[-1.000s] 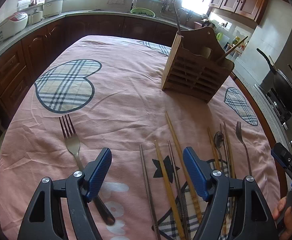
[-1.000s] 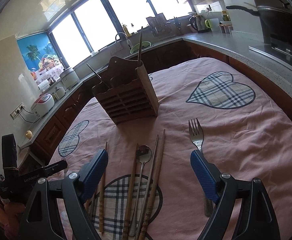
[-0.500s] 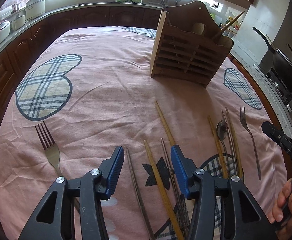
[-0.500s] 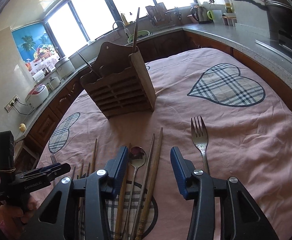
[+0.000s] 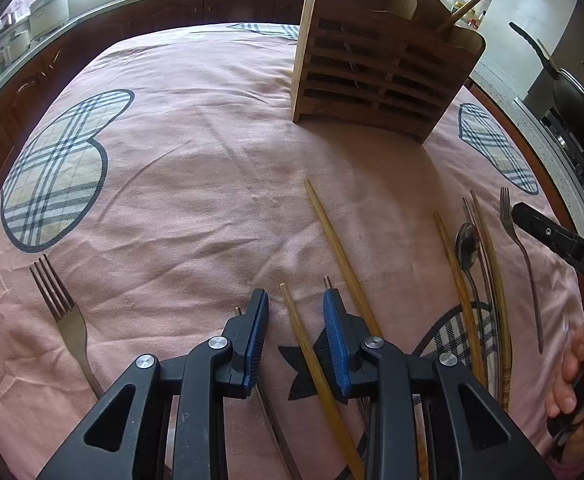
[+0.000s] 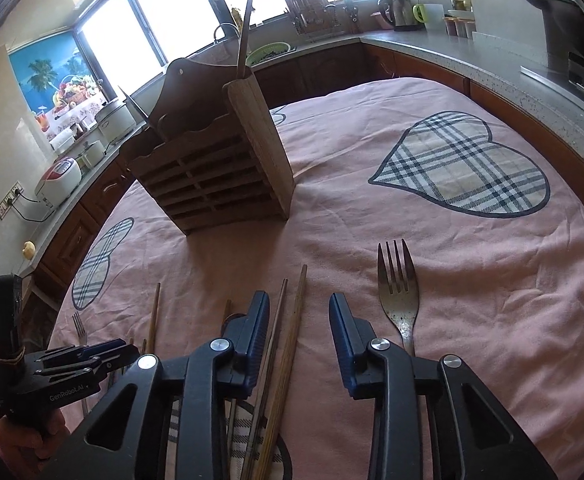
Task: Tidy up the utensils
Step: 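Close the left tool on a wooden chopstick while the right tool grasps another chopstick, then lift both held chopsticks and carry them up to the wooden holder, then insert the chopsticks into the holder and open both tools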
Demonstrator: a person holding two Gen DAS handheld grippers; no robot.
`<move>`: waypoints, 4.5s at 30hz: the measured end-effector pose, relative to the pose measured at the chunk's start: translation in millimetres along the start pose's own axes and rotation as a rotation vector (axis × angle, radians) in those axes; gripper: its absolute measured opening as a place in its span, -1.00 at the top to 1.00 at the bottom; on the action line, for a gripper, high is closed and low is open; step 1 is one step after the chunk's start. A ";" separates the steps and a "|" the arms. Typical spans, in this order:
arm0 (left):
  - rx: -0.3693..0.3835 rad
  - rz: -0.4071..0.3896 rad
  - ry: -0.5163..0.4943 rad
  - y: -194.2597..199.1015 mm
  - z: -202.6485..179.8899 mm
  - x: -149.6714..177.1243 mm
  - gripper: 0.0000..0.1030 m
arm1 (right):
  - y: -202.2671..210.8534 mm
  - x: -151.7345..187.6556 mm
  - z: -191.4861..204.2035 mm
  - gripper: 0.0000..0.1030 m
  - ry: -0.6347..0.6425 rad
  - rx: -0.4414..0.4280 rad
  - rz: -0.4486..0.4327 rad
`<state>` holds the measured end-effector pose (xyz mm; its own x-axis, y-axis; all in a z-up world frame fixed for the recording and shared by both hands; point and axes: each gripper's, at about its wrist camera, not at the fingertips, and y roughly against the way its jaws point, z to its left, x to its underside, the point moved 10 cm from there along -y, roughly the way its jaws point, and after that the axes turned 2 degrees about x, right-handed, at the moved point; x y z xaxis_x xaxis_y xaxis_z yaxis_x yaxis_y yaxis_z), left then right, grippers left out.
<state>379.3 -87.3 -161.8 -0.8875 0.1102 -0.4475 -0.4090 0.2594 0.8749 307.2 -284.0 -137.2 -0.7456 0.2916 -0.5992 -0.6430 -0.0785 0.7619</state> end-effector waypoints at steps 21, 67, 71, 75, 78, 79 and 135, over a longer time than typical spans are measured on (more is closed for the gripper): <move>0.057 -0.040 0.018 8.8 3.6 -4.8 0.94 | -34.7 -4.9 7.1 0.90 0.069 0.042 0.051; 0.158 -0.471 0.041 235.0 10.1 5.0 0.96 | 152.8 -54.6 45.4 0.91 0.065 -0.080 -0.301; 0.157 -0.486 0.052 238.9 15.1 2.4 0.95 | 159.2 -58.7 47.4 0.91 0.066 -0.084 -0.319; 0.153 -0.501 0.059 241.4 19.0 -1.2 0.96 | 161.8 -61.9 48.7 0.91 0.068 -0.088 -0.328; 0.150 -0.509 0.067 241.2 22.6 -4.7 0.96 | 162.3 -63.6 50.5 0.91 0.067 -0.094 -0.331; 0.149 -0.511 0.070 241.1 23.9 -6.1 0.96 | 162.5 -64.2 51.1 0.91 0.066 -0.096 -0.332; 0.077 -0.860 0.213 68.4 8.5 -227.3 0.95 | 82.4 -232.4 43.6 0.91 -0.073 -0.126 -0.564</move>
<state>554.8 -86.4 -1.8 -0.3036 -0.3319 -0.8931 -0.9436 0.2349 0.2335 435.2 -316.7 75.5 -0.2710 0.3857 -0.8820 -0.9564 -0.0041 0.2920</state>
